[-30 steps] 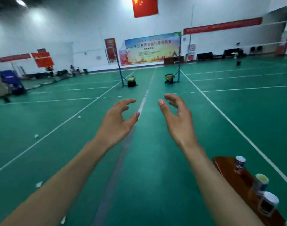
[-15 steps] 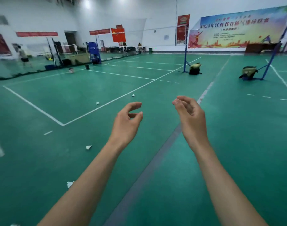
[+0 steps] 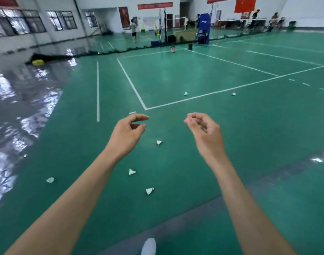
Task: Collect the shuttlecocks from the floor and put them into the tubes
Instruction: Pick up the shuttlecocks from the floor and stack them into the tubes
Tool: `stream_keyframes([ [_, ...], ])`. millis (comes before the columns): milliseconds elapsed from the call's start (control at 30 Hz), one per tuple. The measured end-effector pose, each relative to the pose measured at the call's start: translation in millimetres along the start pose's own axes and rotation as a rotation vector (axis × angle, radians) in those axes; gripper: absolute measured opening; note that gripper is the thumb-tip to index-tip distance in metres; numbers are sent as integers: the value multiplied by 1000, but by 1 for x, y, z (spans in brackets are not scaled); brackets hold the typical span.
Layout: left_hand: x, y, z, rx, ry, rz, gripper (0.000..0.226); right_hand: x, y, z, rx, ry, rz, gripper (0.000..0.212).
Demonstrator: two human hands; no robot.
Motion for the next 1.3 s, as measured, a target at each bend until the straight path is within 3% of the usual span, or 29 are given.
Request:
stream_keyframes([
  [267, 18, 138, 84, 29, -42, -62, 27, -72, 148, -53, 20, -98, 129, 2],
  [767, 4, 454, 234, 206, -66, -120, 33, -197, 458, -198, -101, -267, 382, 6],
  [1100, -15, 599, 329, 325, 72, -428, 27, -305, 674, -309, 30, -270, 750, 7],
  [1300, 13, 644, 381, 451, 93, -614, 26, -404, 769, -344, 112, -315, 990, 6],
])
Point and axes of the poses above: each hand's wrist, its own y-axis towards the middle knuckle, its own x-axis out of the back of the hand, z = x × y, the point moved 4 cm from there along y, towards the middle knuckle, and after that the axes turned 9 degrees about -y, right-handed, at the moved point
